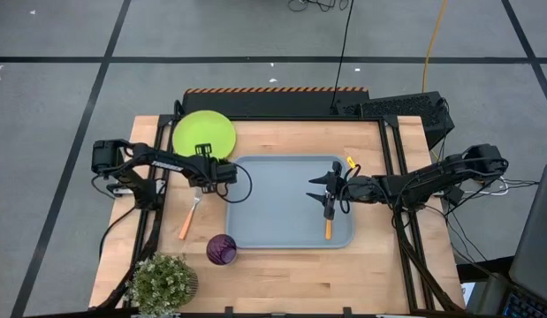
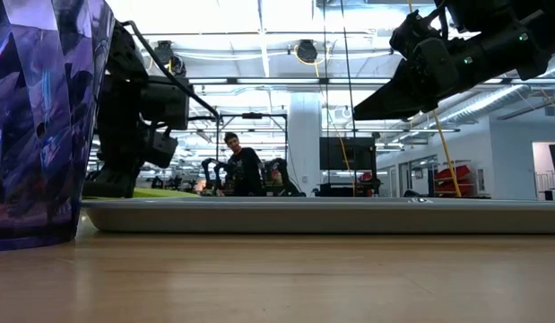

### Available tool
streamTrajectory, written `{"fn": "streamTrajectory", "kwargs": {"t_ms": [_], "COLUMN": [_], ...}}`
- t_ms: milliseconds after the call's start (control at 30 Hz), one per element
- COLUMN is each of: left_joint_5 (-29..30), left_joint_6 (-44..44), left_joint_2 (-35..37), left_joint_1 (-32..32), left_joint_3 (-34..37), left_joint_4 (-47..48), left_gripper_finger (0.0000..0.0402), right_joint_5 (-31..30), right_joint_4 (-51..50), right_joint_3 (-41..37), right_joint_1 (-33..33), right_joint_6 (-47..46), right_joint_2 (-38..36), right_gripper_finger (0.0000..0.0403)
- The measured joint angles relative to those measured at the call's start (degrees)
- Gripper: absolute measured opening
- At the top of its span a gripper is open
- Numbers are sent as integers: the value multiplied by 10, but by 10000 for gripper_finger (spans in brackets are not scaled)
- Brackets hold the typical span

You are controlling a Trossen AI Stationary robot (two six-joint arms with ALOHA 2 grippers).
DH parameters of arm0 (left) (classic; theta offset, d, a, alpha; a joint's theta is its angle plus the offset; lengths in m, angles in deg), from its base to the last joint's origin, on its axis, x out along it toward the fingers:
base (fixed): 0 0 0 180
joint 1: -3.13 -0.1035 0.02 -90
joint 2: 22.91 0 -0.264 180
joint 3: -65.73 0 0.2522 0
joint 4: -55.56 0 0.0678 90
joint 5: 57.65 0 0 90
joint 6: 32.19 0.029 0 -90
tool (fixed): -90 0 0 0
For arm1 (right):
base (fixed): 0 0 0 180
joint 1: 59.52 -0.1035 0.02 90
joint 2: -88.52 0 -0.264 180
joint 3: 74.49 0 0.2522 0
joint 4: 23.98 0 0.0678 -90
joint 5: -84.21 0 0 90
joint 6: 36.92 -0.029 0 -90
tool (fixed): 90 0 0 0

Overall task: Pick and place plate/cup/fork/spoon on tray
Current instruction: Put the green plate on the gray serving tray to the left side of the orange spoon

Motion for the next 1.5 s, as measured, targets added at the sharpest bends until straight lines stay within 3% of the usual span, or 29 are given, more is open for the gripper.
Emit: {"fn": "streamTrajectory", "kwargs": {"t_ms": [400,900,1300,1500], "left_joint_5": [33,65,108,59], "left_joint_6": [-43,-74,-3,82], "left_joint_2": [8,89,88,89], "left_joint_1": [30,75,108,119], "left_joint_3": [-19,-20,-50,-84], "left_joint_4": [45,76,62,-7], "left_gripper_finger": [5,4,4,4], "right_joint_5": [0,0,-3,-28], "right_joint_4": [0,0,6,5], "right_joint_3": [0,0,0,0], "right_joint_1": [0,0,0,2], "right_joint_6": [0,-15,-19,-16], "right_joint_2": [0,0,0,0], "right_gripper_finger": [194,194,194,194]}}
